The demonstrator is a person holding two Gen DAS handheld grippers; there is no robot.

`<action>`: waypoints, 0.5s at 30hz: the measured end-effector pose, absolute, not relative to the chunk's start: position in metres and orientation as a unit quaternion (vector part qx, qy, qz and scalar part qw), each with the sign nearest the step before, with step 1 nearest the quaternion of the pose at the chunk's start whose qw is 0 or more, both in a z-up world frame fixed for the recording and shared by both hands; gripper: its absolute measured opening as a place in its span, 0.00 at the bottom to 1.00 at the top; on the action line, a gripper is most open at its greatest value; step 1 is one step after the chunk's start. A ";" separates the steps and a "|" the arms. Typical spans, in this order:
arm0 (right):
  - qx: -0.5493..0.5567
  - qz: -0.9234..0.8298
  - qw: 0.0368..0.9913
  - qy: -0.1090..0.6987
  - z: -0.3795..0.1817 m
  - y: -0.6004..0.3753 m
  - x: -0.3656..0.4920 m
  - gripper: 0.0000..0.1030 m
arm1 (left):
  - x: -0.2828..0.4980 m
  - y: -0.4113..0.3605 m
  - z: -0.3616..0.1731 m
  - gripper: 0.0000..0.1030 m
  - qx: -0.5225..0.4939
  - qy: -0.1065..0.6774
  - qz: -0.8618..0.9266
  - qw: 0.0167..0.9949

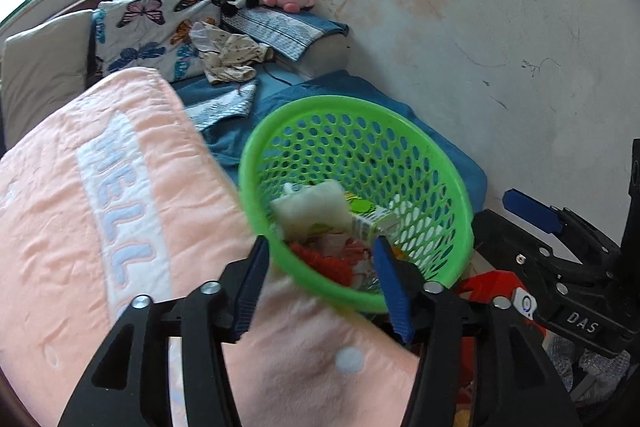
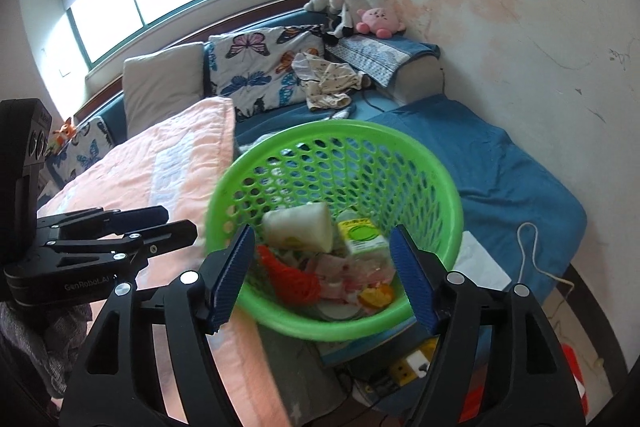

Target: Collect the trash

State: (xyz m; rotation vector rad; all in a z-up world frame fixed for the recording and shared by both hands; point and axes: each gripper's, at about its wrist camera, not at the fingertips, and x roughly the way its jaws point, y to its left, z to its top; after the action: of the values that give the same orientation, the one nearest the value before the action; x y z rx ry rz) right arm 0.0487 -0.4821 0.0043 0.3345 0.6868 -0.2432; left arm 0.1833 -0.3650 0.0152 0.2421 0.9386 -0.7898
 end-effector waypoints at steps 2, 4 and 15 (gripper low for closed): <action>0.161 -0.112 0.922 0.333 0.006 -0.475 0.047 0.73 | 0.180 -0.358 0.018 0.57 0.118 0.434 -0.359 0.817; 0.155 -0.108 0.924 0.332 0.008 -0.464 0.044 0.75 | 0.175 -0.348 0.022 0.68 0.122 0.427 -0.347 0.826; 0.143 -0.082 0.929 0.332 0.012 -0.415 0.026 0.85 | 0.144 -0.287 0.040 0.87 0.143 0.378 -0.282 0.870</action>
State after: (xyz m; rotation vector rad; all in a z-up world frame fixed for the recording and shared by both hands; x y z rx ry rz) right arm 0.0263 -0.4155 0.0123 0.2931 0.6806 -0.1688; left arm 0.1438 -0.2874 0.0400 0.2986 0.7907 -0.5887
